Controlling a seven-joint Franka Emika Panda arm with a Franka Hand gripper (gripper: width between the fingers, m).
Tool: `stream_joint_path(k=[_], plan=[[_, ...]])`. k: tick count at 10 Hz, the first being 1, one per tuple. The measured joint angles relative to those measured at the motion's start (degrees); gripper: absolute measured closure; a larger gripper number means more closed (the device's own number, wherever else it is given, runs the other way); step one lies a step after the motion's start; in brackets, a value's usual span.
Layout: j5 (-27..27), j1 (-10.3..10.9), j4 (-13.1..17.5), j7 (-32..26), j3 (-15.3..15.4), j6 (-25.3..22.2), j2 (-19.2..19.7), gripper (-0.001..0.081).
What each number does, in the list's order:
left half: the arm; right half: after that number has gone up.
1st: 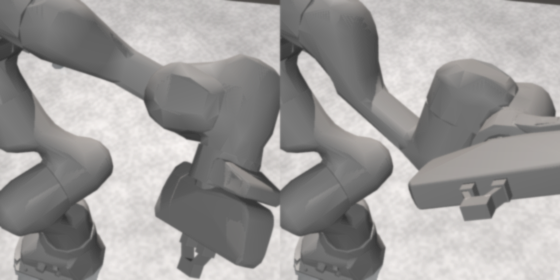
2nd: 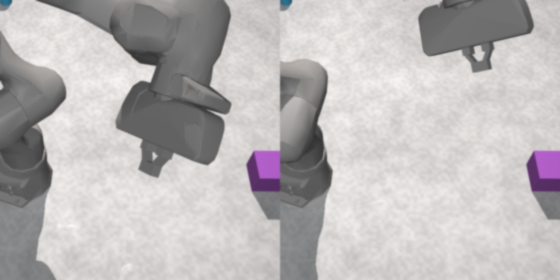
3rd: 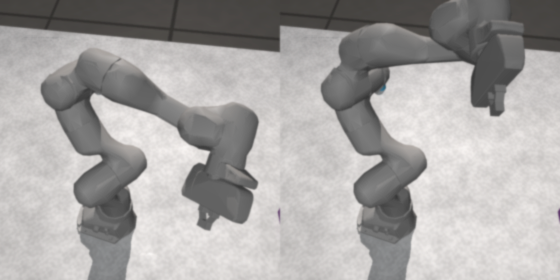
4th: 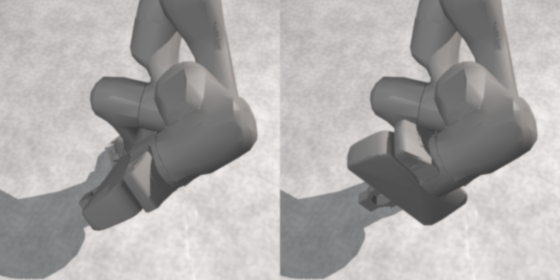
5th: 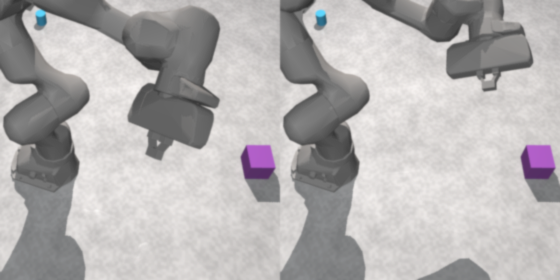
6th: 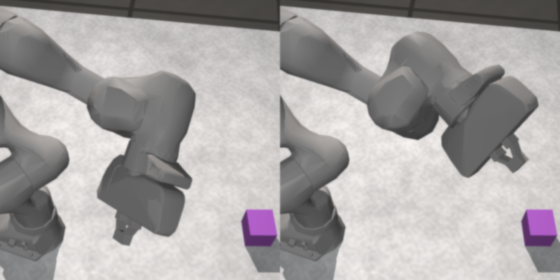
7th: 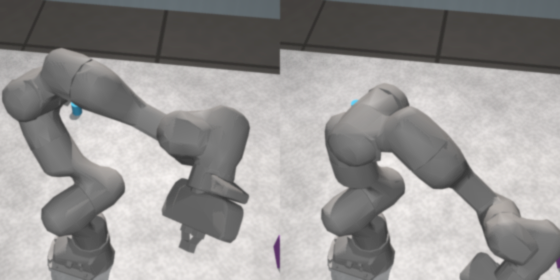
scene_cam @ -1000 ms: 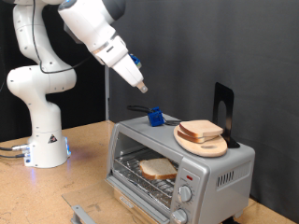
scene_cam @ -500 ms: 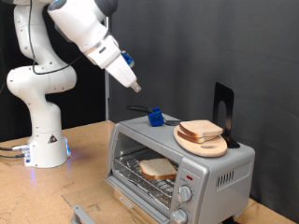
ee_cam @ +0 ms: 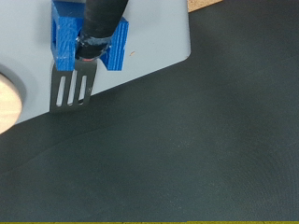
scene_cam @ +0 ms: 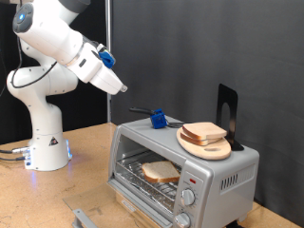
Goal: Make a piece of toast with the oven
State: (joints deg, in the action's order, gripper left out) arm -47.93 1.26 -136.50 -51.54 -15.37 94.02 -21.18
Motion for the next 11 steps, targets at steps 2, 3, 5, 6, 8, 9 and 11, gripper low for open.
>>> stream_joint_path(k=[2, 3, 5, 6, 8, 9, 11], plan=[[2.0, -0.28, 0.29, 10.24, -0.27, -5.97, 0.97, 0.0124], [0.96, -0.73, 0.43, 15.77, -1.0, -9.24, 1.89, 0.0124], [-4.66, -2.29, -0.05, 24.63, -3.77, -13.02, 3.42, 0.0124], [-6.49, -2.84, -0.15, 28.02, -4.83, -14.62, 4.12, 0.0124], [-4.02, -2.78, -0.05, 31.14, -4.22, -14.57, 4.15, 0.0124], [-3.88, -2.83, -0.04, 38.36, -3.84, -14.51, 4.21, 0.0124], [-8.31, -2.97, -0.38, 51.81, -3.5, -10.99, 4.45, 0.0124]])
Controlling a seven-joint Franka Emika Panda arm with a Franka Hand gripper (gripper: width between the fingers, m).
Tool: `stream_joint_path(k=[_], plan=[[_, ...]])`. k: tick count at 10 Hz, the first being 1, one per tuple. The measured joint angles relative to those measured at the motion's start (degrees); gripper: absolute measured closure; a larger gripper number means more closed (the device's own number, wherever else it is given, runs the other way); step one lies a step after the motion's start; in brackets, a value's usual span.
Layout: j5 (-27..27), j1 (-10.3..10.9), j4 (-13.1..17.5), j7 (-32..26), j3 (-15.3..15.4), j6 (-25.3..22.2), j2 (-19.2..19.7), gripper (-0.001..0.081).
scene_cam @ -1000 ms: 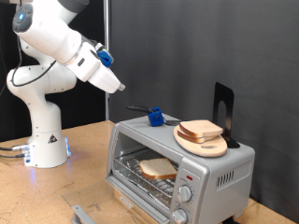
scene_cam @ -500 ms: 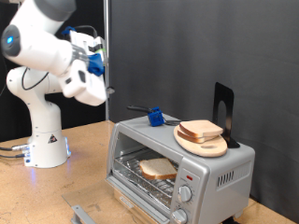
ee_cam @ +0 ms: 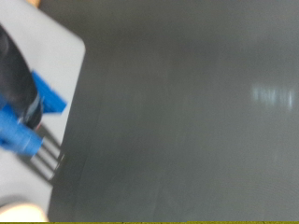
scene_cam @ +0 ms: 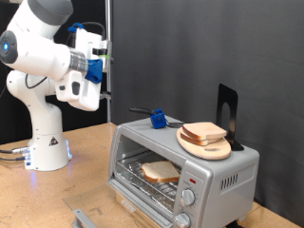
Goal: Make a piece of toast with the oven
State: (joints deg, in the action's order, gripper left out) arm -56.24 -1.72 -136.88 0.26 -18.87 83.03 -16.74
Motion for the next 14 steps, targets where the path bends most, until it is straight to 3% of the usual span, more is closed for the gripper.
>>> stream_joint_path(k=[2, 5, 8, 11, 14], plan=[[-1.22, -0.32, 0.4, 5.28, -0.49, 3.23, 0.89, 0.0124], [1.99, -2.12, 3.57, 5.0, -3.2, 3.64, 4.97, 0.0124], [3.06, -3.54, 8.66, 1.37, -6.51, -1.68, 10.69, 0.0124], [2.83, -3.98, 8.36, 1.38, -7.25, -1.16, 10.84, 0.0124], [3.04, -6.43, 9.29, 1.29, -10.12, 0.42, 14.26, 0.0124]])
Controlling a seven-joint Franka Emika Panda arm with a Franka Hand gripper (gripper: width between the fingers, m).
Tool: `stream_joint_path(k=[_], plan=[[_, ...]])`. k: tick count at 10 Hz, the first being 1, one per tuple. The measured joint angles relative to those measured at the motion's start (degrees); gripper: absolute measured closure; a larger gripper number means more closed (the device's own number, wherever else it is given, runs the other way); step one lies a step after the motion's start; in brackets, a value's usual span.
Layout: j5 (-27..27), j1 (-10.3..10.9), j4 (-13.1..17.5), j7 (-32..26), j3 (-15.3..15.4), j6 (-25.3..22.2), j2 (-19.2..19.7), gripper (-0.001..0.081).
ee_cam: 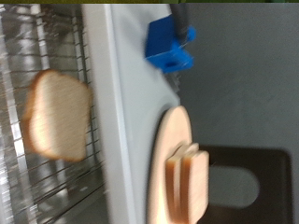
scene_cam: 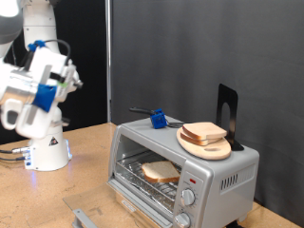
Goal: Make a piece of toast with the oven
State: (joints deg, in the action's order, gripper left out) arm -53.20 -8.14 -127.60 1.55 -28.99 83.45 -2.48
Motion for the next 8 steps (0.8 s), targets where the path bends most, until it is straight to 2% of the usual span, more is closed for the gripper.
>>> stream_joint_path(k=[3, 6, 8], plan=[[-0.12, -1.7, 3.27, -1.96, -1.51, 1.95, 5.88, 0.0124], [1.05, -2.99, 7.59, -5.04, -1.96, 0.53, 12.17, 0.0124], [0.93, -2.99, 7.1, -5.03, -1.94, 0.64, 12.17, 0.0124]])
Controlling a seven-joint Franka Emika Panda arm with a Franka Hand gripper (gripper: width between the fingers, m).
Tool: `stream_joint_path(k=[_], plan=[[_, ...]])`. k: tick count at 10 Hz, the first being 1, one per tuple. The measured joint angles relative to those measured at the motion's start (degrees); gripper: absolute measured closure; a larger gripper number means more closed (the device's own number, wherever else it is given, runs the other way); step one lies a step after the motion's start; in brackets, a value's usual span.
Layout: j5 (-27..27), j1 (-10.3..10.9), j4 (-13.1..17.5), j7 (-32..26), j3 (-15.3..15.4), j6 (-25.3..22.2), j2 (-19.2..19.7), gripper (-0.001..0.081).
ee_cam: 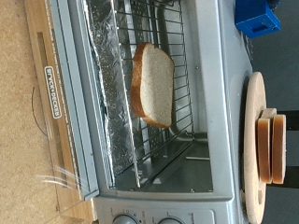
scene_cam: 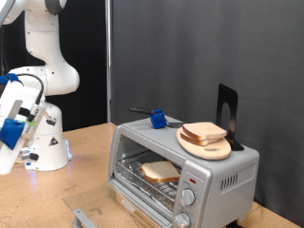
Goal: Make a piece of toast with the oven
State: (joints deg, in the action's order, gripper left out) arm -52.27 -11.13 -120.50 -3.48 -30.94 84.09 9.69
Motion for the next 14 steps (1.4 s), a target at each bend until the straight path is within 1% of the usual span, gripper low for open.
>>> stream_joint_path(k=[1, 2, 4, 7, 10, 14], plan=[[0.04, 0.01, -0.74, -0.38, 0.06, 1.12, 0.15, 0.0124], [0.03, 0.07, -1.84, -1.77, 0.21, 3.49, 0.63, 0.0124], [-0.65, 0.15, -3.99, -5.58, 0.86, 7.81, 2.26, 0.0124], [-2.11, 0.22, -5.99, -10.53, 2.58, 11.32, 5.66, 0.0124], [-3.1, 0.45, -8.06, -13.07, 4.54, 14.59, 7.65, 0.0124], [-4.77, 0.82, -11.04, -15.8, 7.17, 20.99, 9.38, 0.0124]])
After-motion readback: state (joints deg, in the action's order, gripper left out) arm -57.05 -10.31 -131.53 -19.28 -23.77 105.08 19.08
